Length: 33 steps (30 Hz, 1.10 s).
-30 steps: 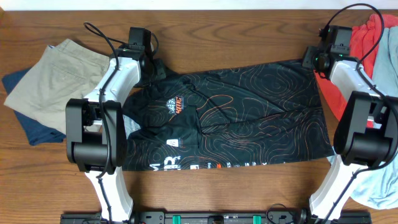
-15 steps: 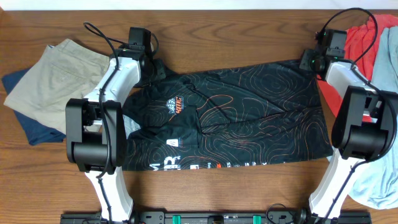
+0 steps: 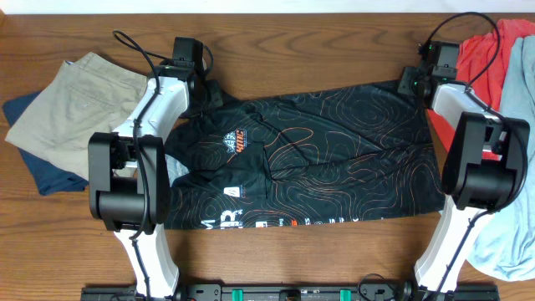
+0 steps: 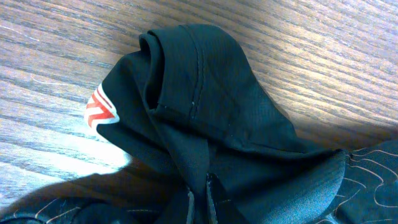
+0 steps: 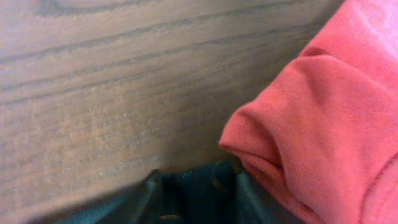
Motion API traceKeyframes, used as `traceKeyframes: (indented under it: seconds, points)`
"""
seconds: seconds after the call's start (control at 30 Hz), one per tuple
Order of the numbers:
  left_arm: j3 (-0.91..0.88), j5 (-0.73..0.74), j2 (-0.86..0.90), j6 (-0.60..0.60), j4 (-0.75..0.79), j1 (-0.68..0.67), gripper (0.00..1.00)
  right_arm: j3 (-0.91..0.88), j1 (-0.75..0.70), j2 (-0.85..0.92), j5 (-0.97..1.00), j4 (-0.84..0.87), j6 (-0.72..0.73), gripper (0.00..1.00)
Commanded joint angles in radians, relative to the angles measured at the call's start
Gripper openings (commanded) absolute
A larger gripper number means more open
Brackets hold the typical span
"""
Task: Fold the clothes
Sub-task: 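Fold the jersey's top half down toward the robot with both grippers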
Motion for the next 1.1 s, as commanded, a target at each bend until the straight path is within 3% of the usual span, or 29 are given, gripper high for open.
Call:
traceKeyframes:
  seconds: [0.0, 0.1, 0.37, 0.57, 0.83, 1.07]
  points:
    - [-0.001, -0.012, -0.002, -0.002, -0.009, 0.006, 0.06, 0.014, 0.013, 0.045, -0.005, -0.012, 0.007, 0.21]
    - [-0.001, -0.012, -0.002, -0.002, -0.009, 0.006, 0.06, 0.014, 0.013, 0.043, -0.005, -0.013, 0.007, 0.01]
    - [-0.001, -0.012, -0.021, -0.001, -0.024, 0.006, 0.06, 0.017, -0.01, -0.014, 0.0, -0.107, 0.014, 0.01]
    - [-0.001, -0.013, -0.12, -0.001, -0.061, 0.006, 0.06, 0.017, -0.032, -0.146, 0.006, -0.289, 0.014, 0.01]
    - [-0.001, -0.139, -0.23, -0.001, -0.312, 0.006, 0.06, 0.017, -0.064, -0.318, 0.135, -0.65, 0.014, 0.01]
    - [-0.003, -0.143, -0.233, -0.002, -0.528, 0.006, 0.06, 0.016, -0.089, -0.357, 0.22, -0.892, 0.014, 0.01]
